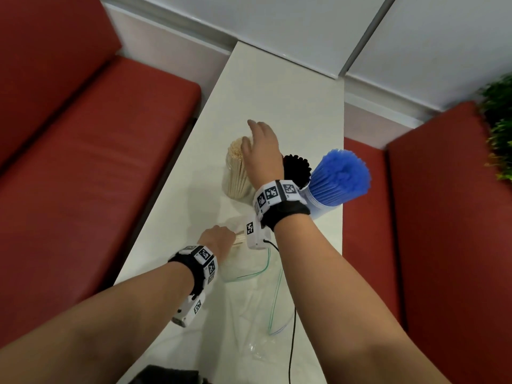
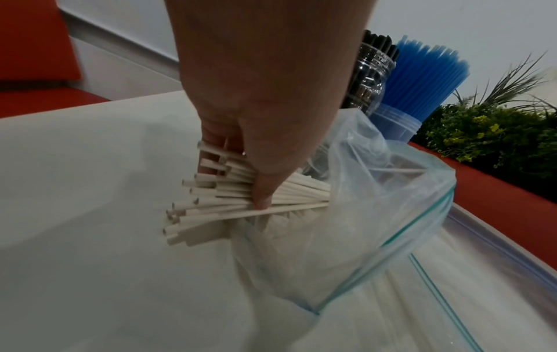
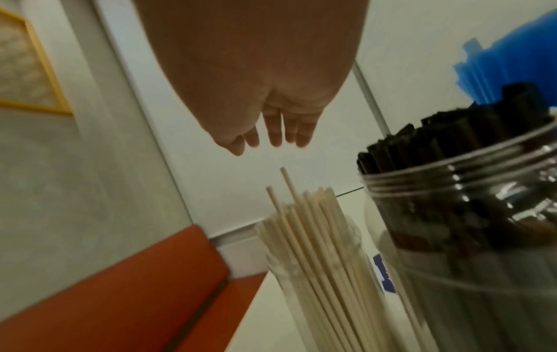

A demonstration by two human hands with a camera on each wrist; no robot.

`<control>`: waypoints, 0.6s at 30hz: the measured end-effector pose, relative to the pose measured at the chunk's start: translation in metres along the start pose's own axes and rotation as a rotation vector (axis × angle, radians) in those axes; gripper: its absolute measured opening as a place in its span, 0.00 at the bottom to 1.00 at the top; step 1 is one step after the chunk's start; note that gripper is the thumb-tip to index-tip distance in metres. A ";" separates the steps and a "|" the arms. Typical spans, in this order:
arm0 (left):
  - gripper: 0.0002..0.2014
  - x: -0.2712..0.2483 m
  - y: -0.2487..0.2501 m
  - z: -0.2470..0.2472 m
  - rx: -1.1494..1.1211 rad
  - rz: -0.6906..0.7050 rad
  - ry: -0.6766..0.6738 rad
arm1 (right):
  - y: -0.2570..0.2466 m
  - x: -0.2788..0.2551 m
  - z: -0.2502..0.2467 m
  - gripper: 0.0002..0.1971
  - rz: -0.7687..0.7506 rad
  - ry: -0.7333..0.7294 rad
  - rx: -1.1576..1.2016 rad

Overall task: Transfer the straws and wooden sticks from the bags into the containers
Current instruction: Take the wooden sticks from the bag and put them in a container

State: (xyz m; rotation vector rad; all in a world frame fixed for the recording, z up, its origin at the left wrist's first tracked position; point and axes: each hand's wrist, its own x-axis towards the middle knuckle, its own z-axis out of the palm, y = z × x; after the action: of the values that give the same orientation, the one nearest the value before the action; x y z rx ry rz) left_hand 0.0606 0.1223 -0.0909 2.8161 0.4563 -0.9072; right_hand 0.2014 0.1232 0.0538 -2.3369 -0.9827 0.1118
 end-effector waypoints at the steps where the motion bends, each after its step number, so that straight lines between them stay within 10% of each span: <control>1: 0.13 -0.001 -0.001 -0.002 0.002 0.002 -0.013 | 0.000 -0.004 0.007 0.27 -0.042 -0.047 -0.079; 8: 0.14 -0.005 0.001 -0.013 -0.015 -0.003 -0.052 | 0.015 -0.046 0.047 0.40 -0.009 -0.335 -0.495; 18: 0.16 -0.019 -0.002 -0.037 -0.006 -0.070 -0.073 | 0.014 -0.085 0.023 0.25 0.134 0.076 0.375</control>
State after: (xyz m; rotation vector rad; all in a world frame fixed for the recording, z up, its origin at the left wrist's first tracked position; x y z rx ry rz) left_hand 0.0651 0.1283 -0.0499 2.7670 0.5498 -1.0168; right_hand 0.1420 0.0695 0.0148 -2.0429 -0.6984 0.2375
